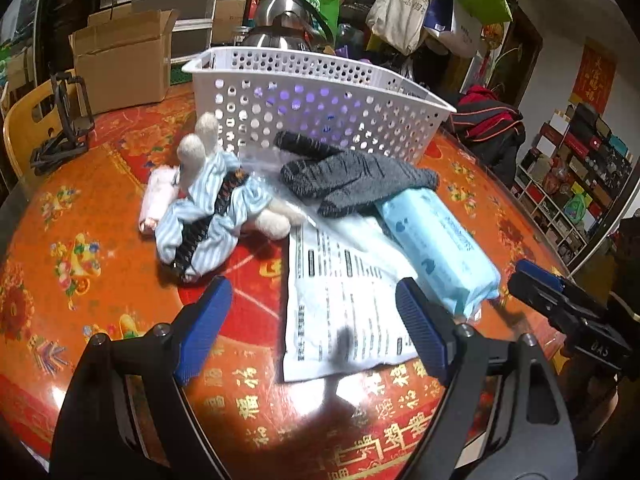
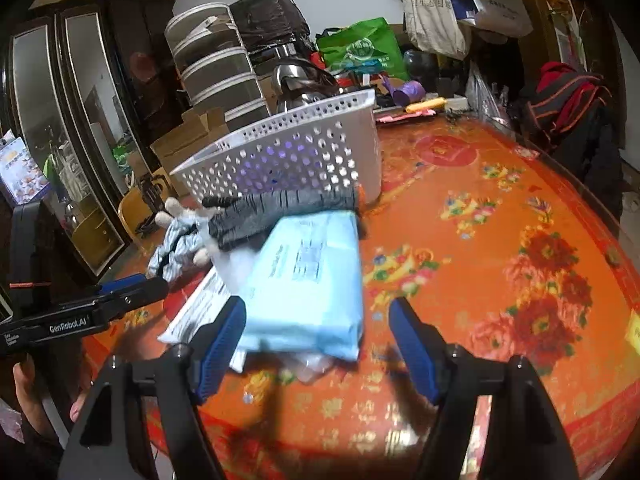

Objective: Organize soft objects
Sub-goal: 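Move the left gripper to the grey knit glove and grasp it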

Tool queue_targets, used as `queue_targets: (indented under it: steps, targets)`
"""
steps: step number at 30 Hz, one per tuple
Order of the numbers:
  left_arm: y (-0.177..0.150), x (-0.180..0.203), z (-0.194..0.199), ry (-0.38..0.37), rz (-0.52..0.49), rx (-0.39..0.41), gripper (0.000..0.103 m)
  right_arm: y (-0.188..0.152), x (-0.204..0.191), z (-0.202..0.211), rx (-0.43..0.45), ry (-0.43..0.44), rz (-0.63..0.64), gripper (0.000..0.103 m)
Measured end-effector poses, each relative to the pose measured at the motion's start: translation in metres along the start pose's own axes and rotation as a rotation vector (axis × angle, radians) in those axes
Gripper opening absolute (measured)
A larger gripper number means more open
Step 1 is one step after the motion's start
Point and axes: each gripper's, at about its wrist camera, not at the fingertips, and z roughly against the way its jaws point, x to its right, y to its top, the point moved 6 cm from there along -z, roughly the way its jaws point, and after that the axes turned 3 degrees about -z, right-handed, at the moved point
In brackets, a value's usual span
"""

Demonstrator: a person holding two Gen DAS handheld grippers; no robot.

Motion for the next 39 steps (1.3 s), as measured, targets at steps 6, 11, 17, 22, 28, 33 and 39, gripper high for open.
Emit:
queue_targets:
  steps: [6,11,17,22,28,33,39]
  targets:
    - [-0.007,-0.003,-0.009,-0.025,0.018,-0.027,0.082,-0.02,-0.011,-0.001,-0.037,0.014,0.042,0.074]
    - [0.002,0.015,-0.011,-0.054,0.005,-0.022,0.082,-0.005,0.002,0.002,-0.003,0.022,0.024,0.069]
    - [0.015,0.051,-0.021,-0.073,-0.03,-0.025,0.082,0.002,0.016,-0.008,-0.045,0.088,0.009,0.057]
    - [0.018,0.079,-0.034,-0.074,-0.064,-0.043,0.076,-0.005,0.019,-0.023,-0.091,0.119,0.018,0.057]
    - [0.015,0.087,-0.054,-0.09,-0.064,-0.081,0.073,-0.002,0.022,-0.022,-0.086,0.136,0.02,0.055]
    - [0.044,0.062,-0.051,-0.034,-0.044,-0.03,0.074,0.04,0.021,-0.039,-0.073,0.113,0.019,0.055]
    - [0.094,0.022,-0.073,0.037,-0.019,-0.03,0.074,0.086,0.021,-0.102,-0.169,0.069,0.024,0.055]
